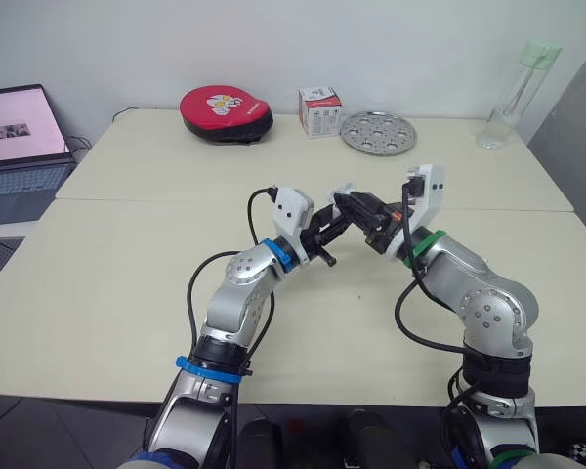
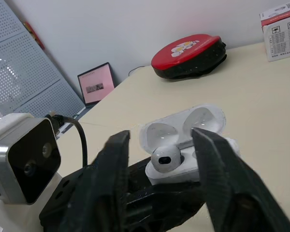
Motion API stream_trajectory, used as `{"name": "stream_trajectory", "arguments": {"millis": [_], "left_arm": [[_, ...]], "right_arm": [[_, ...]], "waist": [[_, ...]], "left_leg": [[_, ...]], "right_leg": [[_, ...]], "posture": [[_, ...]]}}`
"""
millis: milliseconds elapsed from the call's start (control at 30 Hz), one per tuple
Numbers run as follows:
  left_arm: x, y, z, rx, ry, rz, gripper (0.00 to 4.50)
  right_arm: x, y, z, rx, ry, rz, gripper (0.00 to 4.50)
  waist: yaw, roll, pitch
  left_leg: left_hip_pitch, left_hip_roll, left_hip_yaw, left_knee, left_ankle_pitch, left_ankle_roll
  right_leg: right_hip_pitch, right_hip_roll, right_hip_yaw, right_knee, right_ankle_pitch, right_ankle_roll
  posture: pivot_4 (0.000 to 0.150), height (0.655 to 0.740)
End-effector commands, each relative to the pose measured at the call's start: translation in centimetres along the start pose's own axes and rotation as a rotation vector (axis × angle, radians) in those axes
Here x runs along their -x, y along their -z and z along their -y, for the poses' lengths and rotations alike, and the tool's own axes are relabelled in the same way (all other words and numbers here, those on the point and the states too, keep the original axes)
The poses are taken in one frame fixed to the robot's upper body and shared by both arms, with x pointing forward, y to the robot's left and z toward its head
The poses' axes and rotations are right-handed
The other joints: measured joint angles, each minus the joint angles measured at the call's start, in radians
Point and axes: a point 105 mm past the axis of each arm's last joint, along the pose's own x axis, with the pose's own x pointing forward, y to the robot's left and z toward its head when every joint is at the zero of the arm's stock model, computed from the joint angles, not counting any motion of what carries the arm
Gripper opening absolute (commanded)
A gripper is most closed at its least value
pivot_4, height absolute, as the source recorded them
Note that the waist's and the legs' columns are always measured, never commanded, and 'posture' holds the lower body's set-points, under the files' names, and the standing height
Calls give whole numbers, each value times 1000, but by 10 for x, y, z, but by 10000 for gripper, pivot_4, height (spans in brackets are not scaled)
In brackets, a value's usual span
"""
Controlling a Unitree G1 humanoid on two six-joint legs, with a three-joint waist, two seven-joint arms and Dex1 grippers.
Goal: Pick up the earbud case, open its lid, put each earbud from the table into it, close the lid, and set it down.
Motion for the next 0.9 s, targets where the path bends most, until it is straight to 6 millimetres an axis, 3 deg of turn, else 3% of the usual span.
{"name": "stream_trajectory", "arguments": {"millis": [33,167,267,333,433,567,733,900], "left_arm": [[-4,-22,5,-37,25,76,7623],[-1,-18,2,-29,21,65,7623],[0,-15,2,-30,26,54,7623],[0,-14,3,-30,36,49,7623],[0,-11,5,-40,52,39,7623],[-1,-11,7,-39,59,41,7623],[2,-10,8,-43,57,39,7623],[5,-9,10,-45,49,36,7623]], "right_arm": [[12,-34,15,-29,34,126,20665],[36,-71,36,-38,26,162,20665],[51,-80,55,105,36,45,20665],[58,-77,71,247,58,-61,20665],[72,-55,104,538,23,-324,20665],[94,-34,143,767,-69,-586,20665],[118,-21,177,913,-177,-845,20665],[121,-17,192,1005,-228,-968,20665]], "waist": [[0,0,0],[4,0,0],[5,0,0],[5,0,0],[4,0,0],[1,-1,0],[0,0,1],[-1,0,1]], "left_leg": [[0,0,0,0,0,0],[-1,0,0,0,0,0],[-1,-1,0,0,0,1],[-1,-1,0,-1,-1,1],[-1,-2,0,-3,-1,2],[0,-2,1,-3,-1,2],[0,-2,3,-3,-1,1],[1,-1,4,-2,-1,1]], "right_leg": [[0,0,0,0,0,0],[0,-1,0,-1,0,0],[1,-2,0,-3,0,1],[2,-1,0,-5,0,1],[3,2,0,-12,0,1],[3,2,1,-13,0,1],[3,2,2,-12,0,1],[3,2,3,-12,1,-2]], "posture": [[1500,7400],[1500,7400],[1500,7400],[1500,7400],[1500,7400],[1500,7400],[1500,7400],[1500,7400]]}}
